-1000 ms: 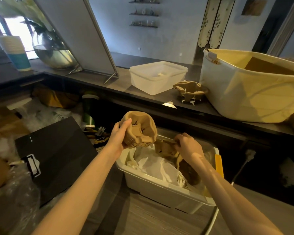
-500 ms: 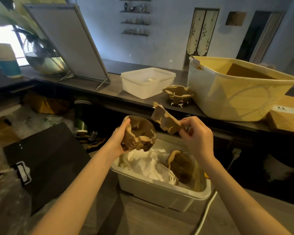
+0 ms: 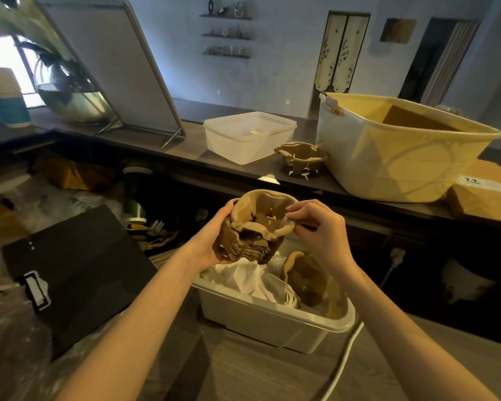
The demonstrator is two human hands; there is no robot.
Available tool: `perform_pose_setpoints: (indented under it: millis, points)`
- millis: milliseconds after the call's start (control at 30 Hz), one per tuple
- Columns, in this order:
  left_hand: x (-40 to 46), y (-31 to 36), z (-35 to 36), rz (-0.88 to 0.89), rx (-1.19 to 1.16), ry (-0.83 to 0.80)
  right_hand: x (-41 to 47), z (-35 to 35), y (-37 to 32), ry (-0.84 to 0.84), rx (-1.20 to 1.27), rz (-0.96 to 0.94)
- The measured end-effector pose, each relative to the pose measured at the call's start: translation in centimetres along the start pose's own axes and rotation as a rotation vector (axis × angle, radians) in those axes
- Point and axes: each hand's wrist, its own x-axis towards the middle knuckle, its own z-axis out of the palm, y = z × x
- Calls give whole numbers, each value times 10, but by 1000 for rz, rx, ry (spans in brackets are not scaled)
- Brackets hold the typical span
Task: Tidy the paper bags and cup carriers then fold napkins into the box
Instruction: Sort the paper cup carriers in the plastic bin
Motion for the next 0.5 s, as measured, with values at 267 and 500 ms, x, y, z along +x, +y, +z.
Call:
perform_pose_setpoints:
  millis: [267,500]
  points:
    - [0,-2,7,26,-28,-54,8,-8,-2,-179,40,85]
    - [8,-6,10,65,-68,-24,7,-13,5,-370,-259,42]
